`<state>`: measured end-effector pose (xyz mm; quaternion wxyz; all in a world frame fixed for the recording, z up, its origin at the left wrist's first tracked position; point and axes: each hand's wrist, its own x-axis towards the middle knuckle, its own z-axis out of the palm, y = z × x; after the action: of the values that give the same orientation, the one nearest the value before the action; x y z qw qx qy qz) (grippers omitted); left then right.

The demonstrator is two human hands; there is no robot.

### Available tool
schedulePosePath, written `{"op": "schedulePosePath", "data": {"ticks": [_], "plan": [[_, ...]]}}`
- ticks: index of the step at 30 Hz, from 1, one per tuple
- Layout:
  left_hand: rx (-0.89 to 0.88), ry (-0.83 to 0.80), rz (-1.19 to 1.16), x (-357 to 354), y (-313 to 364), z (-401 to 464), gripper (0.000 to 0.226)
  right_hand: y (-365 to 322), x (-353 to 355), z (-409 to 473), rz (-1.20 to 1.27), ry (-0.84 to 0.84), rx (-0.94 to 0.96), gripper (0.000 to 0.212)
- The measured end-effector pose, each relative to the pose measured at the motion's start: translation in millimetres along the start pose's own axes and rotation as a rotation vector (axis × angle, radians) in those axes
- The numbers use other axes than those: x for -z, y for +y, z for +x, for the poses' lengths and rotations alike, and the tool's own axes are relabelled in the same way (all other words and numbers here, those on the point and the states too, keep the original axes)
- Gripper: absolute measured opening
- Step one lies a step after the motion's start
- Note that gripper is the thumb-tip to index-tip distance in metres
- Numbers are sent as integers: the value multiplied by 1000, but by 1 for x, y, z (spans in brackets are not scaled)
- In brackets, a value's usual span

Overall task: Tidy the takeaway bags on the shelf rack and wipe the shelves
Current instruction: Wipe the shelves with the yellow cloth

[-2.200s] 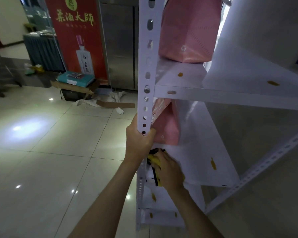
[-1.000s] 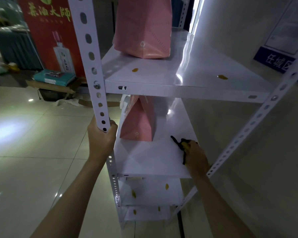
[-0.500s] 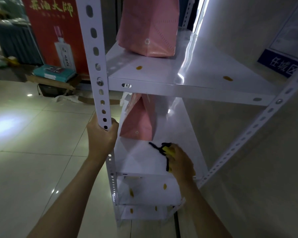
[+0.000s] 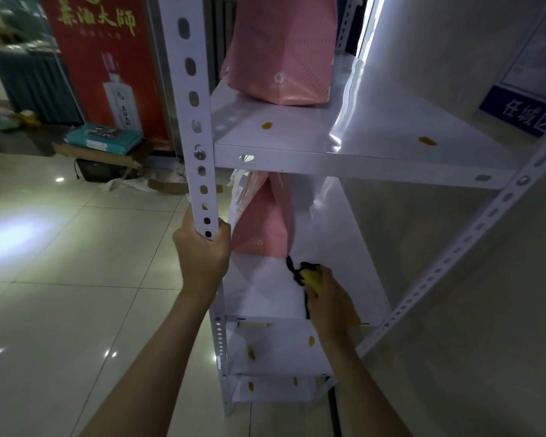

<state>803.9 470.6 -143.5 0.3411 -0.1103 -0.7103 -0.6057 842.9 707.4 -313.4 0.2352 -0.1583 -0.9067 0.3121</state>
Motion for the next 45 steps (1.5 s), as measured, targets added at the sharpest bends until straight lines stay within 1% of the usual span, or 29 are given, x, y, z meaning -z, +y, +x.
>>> {"op": "schedulePosePath", "data": {"ticks": [3,5,7,10,12,16,18,20,23,26,28,29,31,32,33,34,35,37,39,40,42,43,45], "plan": [[-14,2,-33,0,3,-1,20,-34,-28,-20,-17,-27,101,42],[-26,-6,-46,1,3,-1,21,-59,-43,-31,-29,-59,183,34],[-38,-19,-51,2,4,0,21,-76,-50,-38,-26,-53,267,27],[-48,-28,-49,4,6,0,22,-76,-41,-35,2,-21,377,23],[-35,-36,-50,4,5,0,21,-69,-31,-31,-15,-15,434,28],[-16,-52,-37,4,3,1,27,-43,-28,-22,-49,-20,347,39],[-9,-64,-48,4,1,1,23,-36,-32,-19,-74,-21,383,44],[5,-75,-59,6,0,0,19,-37,-32,-17,-80,-65,386,46],[23,-108,-86,7,-1,1,13,-37,-34,-16,-100,-105,268,44],[25,-140,-70,9,-4,4,12,-43,-29,-18,-57,-172,197,58],[43,-157,-80,10,-6,4,11,-44,-27,-19,-88,-166,171,54],[50,-159,-88,10,-5,4,15,-43,-28,-20,-133,-131,175,55],[50,-155,-95,9,-4,3,35,-44,-41,-21,-172,-56,169,68],[55,-149,-95,9,-3,3,44,-52,-49,-24,-163,-83,165,64],[60,-147,-96,8,-4,2,48,-61,-57,-27,-141,-161,173,50],[63,-148,-98,8,-4,2,48,-74,-62,-29,-119,-243,195,36],[61,-147,-97,9,-4,3,45,-87,-62,-31,-101,-311,228,30],[61,-151,-100,9,-2,4,41,-105,-46,-30,-64,-405,274,37],[61,-154,-120,10,-1,4,45,-117,-4,-23,-2,-467,248,52],[58,-155,-129,10,0,3,47,-119,19,-18,31,-490,220,51],[55,-152,-139,9,1,3,44,-129,73,-9,129,-567,204,31],[51,-146,-137,9,0,3,40,-140,102,-6,185,-589,239,32],[43,-136,-121,8,-2,3,31,-173,163,-4,244,-615,321,41]]}}
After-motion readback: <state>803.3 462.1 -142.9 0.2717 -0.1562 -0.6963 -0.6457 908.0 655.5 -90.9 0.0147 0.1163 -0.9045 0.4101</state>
